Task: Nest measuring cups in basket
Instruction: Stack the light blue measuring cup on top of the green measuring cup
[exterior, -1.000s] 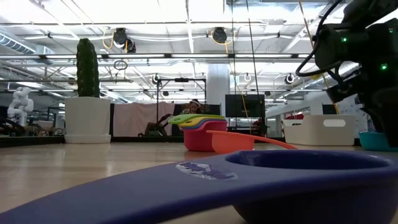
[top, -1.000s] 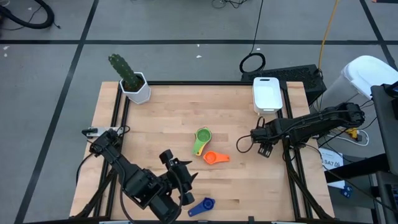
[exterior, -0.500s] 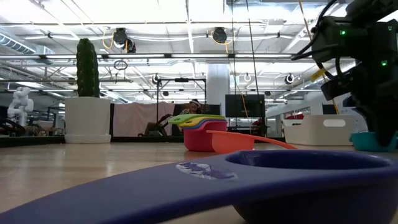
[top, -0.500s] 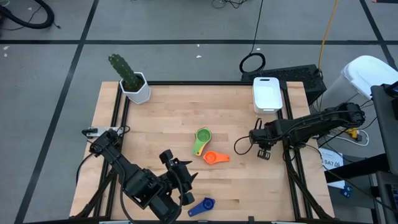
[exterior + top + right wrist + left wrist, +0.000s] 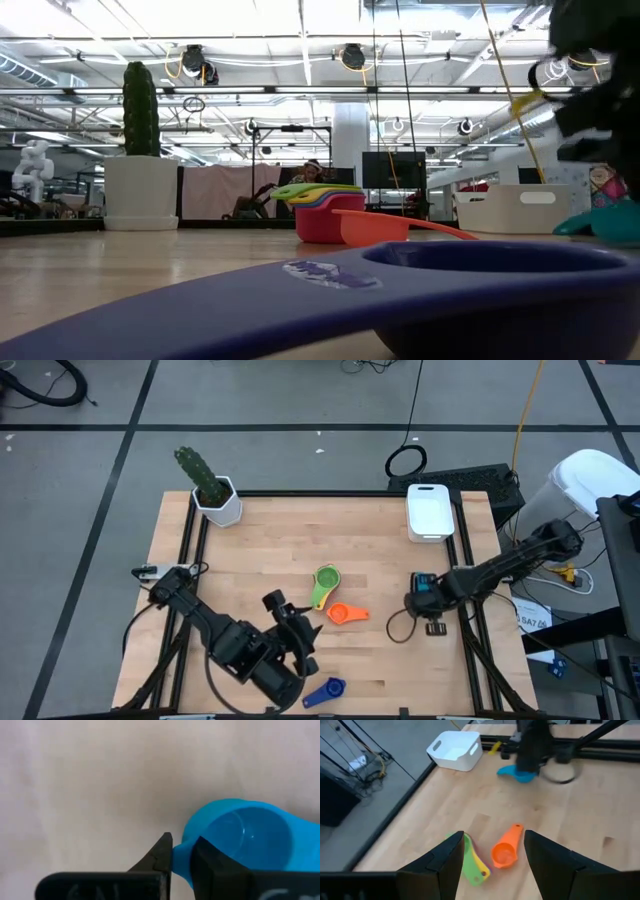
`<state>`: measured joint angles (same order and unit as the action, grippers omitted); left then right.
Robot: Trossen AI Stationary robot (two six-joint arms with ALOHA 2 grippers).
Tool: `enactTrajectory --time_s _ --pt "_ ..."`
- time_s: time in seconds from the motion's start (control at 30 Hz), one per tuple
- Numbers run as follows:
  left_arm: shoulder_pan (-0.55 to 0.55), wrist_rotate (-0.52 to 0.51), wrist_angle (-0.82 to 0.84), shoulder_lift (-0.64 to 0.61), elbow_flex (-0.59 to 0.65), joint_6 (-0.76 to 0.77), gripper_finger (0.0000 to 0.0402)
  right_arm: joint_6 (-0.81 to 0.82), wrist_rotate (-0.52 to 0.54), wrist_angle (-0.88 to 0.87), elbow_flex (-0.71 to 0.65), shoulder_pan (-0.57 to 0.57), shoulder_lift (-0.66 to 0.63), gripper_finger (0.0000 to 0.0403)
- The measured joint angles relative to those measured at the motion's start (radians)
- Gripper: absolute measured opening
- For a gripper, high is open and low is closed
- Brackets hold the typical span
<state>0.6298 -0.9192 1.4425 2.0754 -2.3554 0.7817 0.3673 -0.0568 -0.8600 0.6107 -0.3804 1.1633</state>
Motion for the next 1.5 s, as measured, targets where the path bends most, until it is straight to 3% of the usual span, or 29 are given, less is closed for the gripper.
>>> enactTrajectory --time_s 0.2,0.33,0.5,0.63,0.77,0.93,1.23,1.37,1.5 --pt "-0.059 0.016 -0.001 0.001 0.061 -0.103 0.0212 -0.129 0.078 0.000 0.119 -0.135 0.000 0.0023" --pt "-0.116 0.102 -0.031 0.001 0.144 -0.171 0.0212 -0.232 0.135 -0.003 0.196 -0.217 -0.001 0.0023" --pt "-0.189 0.219 -0.204 0.002 0.269 -0.350 0.0211 -0.378 0.143 -0.003 0.262 -0.275 -0.001 0.0022" --pt "-0.220 0.263 -0.415 0.002 0.351 -0.510 0.0211 -0.387 0.211 -0.005 0.296 -0.309 -0.001 0.0021" --pt "-0.225 0.239 -0.627 0.002 0.420 -0.681 0.0211 -0.376 0.267 0.012 0.334 -0.334 -0.001 0.0019" --pt "-0.218 0.125 -0.821 0.001 0.493 -0.864 0.0211 -0.376 0.271 0.082 0.353 -0.342 -0.001 0.0018" --pt "-0.216 0.084 -0.963 0.000 0.572 -0.981 0.0211 -0.425 0.373 0.200 0.353 -0.333 -0.001 0.0018" --pt "-0.210 0.054 -1.040 0.000 0.586 -1.083 0.0211 -0.491 0.370 0.312 0.353 -0.306 -0.001 0.0018" --pt "-0.210 0.057 -1.026 0.000 0.588 -1.088 0.0211 -0.516 0.369 0.323 0.353 -0.290 -0.002 0.0018"
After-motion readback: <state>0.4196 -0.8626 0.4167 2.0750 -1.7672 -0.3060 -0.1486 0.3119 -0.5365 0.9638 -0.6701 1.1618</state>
